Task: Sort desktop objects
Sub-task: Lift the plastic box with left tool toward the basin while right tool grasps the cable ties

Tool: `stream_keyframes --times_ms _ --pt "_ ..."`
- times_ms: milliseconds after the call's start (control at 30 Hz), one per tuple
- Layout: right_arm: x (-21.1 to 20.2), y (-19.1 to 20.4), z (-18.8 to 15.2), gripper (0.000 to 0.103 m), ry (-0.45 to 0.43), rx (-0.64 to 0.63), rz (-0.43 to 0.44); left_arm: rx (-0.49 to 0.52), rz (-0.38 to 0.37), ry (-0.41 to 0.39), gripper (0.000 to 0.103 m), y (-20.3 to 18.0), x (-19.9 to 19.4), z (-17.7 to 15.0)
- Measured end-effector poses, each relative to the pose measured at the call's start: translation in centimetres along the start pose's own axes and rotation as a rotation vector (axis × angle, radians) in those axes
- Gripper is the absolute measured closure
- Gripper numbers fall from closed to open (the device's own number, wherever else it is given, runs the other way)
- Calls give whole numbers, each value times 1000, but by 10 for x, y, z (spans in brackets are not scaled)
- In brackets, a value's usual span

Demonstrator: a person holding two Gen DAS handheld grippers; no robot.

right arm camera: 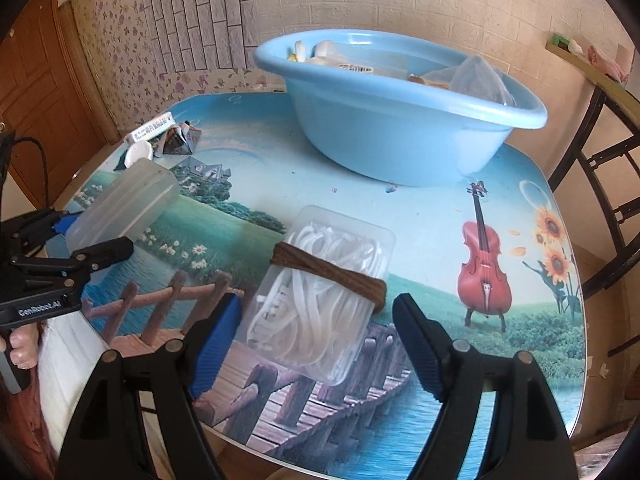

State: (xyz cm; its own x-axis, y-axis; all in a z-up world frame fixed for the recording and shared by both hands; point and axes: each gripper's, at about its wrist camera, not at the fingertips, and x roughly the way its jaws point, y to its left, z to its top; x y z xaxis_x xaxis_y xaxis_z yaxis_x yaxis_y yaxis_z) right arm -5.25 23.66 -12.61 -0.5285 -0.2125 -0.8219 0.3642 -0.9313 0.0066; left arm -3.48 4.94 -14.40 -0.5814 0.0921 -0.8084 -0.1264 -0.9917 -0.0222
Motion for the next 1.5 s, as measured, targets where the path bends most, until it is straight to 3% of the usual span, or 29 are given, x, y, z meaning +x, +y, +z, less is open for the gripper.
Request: stream_keyframes --times_ms 33,67,267,500,567,1100,1500 --pt "-1 -2 -1 26 -7 7 17 -1 -3 -2 42 -1 -1 0" --pt "-2 -3 -1 35 -16 13 35 -2 -6 -10 42 -1 -3 0" --pt "-22 -10 2 39 -95 25 99 -35 -21 -69 42 1 -19 6" --pt "-56 -13 10 49 -232 32 159 -93 -39 -202 42 5 -48 23" --pt "-61 -14 12 77 -255 23 145 -91 -32 -217 42 5 -51 29" --pt "-44 -30 7 76 -210 49 168 -85 -46 -183 42 -1 -43 31" --pt "-75 -32 21 79 -309 56 223 -68 -86 -268 42 -12 -63 56"
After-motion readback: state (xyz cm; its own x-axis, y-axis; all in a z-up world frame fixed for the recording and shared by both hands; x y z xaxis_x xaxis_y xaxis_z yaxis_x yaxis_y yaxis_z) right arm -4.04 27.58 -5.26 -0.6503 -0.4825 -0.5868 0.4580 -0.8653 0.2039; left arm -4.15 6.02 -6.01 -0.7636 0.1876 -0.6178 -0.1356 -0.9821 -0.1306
